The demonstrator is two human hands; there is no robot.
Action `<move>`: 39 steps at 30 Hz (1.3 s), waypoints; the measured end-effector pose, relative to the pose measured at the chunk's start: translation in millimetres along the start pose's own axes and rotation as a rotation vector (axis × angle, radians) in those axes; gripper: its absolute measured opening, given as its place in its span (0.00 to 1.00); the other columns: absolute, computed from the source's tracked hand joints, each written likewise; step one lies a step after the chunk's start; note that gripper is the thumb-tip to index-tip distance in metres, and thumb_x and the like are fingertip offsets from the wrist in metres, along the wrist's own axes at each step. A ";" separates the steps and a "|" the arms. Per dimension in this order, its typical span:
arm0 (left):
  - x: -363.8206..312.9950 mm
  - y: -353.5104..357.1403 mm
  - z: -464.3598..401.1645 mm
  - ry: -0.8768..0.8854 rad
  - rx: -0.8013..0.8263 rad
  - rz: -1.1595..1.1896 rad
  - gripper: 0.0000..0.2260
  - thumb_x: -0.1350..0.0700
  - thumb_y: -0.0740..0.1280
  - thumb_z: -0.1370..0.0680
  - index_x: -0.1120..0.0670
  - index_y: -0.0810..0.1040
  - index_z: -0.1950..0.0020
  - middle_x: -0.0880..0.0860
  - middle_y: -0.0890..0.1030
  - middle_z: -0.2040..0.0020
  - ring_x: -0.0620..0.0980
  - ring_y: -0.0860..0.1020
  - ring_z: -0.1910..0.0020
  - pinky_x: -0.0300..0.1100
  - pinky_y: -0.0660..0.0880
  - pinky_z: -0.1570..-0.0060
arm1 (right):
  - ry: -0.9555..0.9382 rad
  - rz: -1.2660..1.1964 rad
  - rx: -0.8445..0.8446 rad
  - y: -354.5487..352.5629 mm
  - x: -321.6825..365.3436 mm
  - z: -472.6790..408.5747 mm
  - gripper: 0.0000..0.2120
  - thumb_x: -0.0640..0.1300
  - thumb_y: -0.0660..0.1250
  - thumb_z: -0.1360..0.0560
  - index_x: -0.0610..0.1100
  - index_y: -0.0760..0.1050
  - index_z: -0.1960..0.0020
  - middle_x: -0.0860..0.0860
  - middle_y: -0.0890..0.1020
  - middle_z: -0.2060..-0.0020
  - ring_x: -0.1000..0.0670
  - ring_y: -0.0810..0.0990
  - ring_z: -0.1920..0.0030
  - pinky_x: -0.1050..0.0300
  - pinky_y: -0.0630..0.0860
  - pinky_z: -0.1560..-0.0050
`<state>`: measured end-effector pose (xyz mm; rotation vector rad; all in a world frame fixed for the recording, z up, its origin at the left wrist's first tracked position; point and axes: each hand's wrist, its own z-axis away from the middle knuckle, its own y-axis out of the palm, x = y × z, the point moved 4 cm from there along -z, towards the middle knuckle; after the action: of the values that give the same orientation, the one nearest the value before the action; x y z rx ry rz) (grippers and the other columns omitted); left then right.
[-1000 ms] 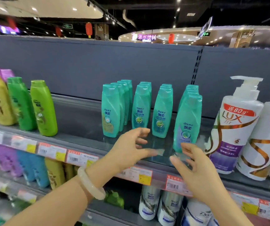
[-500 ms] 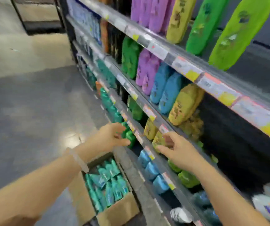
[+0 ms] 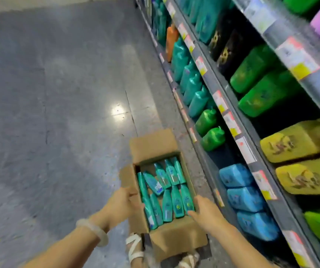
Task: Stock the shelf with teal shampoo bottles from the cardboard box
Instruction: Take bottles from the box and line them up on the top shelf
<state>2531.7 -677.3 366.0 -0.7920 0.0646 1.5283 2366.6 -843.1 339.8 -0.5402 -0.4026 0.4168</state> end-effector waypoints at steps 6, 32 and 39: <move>105.7 112.7 -114.3 -0.257 0.066 0.179 0.17 0.60 0.67 0.24 0.60 0.72 0.35 0.56 0.77 0.38 0.52 0.76 0.41 0.25 0.69 0.63 | -0.105 0.490 0.054 104.0 -11.7 -144.1 0.19 0.39 0.79 0.42 0.39 0.79 0.53 0.41 0.80 0.54 0.42 0.81 0.52 0.49 0.78 0.55; 235.1 318.3 -301.6 -0.663 -0.327 0.513 0.21 0.45 0.73 0.33 0.54 0.69 0.50 0.53 0.76 0.51 0.51 0.76 0.53 0.41 0.75 0.52 | -0.243 0.263 -0.159 259.5 18.8 -444.0 0.26 0.49 0.70 0.31 0.38 0.67 0.40 0.42 0.76 0.45 0.41 0.74 0.44 0.52 0.70 0.45; 192.4 229.9 -237.5 -0.381 -0.379 1.010 0.12 0.58 0.75 0.32 0.52 0.76 0.52 0.53 0.83 0.57 0.46 0.82 0.61 0.37 0.80 0.62 | 0.071 -1.123 0.460 164.8 -21.1 -325.2 0.21 0.35 0.61 0.42 0.42 0.76 0.49 0.41 0.84 0.60 0.43 0.81 0.59 0.51 0.77 0.58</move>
<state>2445.9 -663.8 -6.5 -0.7825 -0.1353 2.6882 2456.5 -856.8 -13.9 0.1637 -0.4612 -0.5873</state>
